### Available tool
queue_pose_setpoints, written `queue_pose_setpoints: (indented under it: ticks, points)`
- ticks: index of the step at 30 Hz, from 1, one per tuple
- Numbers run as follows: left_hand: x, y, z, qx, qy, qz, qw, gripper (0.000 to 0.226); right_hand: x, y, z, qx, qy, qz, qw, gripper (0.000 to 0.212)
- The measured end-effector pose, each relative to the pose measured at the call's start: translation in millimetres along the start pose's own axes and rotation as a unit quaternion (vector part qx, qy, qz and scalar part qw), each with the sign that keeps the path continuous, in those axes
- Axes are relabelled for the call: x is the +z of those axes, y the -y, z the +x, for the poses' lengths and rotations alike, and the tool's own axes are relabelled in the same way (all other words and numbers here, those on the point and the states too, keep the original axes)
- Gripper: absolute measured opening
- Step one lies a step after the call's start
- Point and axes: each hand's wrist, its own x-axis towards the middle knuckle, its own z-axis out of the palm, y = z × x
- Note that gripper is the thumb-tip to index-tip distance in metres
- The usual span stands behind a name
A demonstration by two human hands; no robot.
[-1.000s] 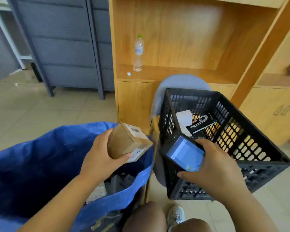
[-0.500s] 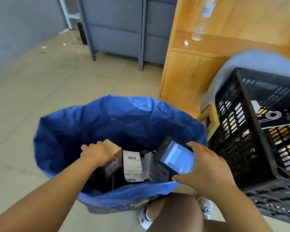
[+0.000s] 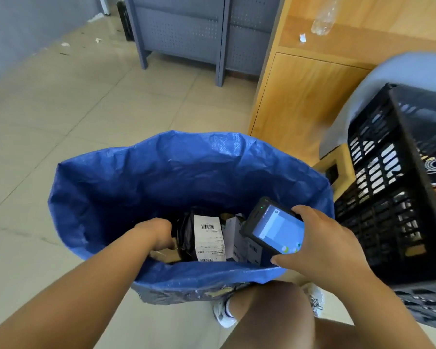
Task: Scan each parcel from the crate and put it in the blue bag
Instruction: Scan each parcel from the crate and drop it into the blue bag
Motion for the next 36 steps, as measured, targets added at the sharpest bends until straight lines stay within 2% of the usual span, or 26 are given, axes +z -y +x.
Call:
queue_pose_setpoints:
  ticks: [8, 14, 18, 22, 25, 29, 32, 36]
  points:
    - [-42, -29, -43, 0.082, -0.136, 0.015, 0.987, 0.03, -46, -22, -26, 0.028, -0.069, 0.005, 0.997, 0.099]
    - [-77, -87, -89, 0.183, -0.219, 0.013, 0.958, 0.026, -92, -63, -65, 0.071, -0.163, 0.021, 0.984, 0.077]
    - [-95, -142, -120, 0.247, -0.271, 0.013, 0.93, 0.026, -109, -103, -95, 0.104, -0.203, 0.019, 0.973, 0.084]
    - [-107, -207, -144, 0.315, -0.287, -0.02, 0.904, 0.024, -116, -152, -121, 0.161, -0.21, 0.01, 0.964, 0.095]
    - [-110, -261, -157, 0.368, -0.281, -0.054, 0.885, 0.026, -119, -191, -136, 0.206, -0.209, 0.016, 0.956, 0.094]
    - [-110, -336, -166, 0.43, -0.273, -0.034, 0.86, 0.025, -117, -241, -147, 0.265, -0.214, 0.022, 0.94, 0.088]
    - [-110, -390, -168, 0.472, -0.282, 0.004, 0.835, 0.029, -112, -275, -148, 0.307, -0.223, 0.032, 0.925, 0.09]
    - [-110, -455, -156, 0.514, -0.263, 0.115, 0.808, 0.025, -105, -318, -141, 0.344, -0.229, 0.023, 0.91, 0.086]
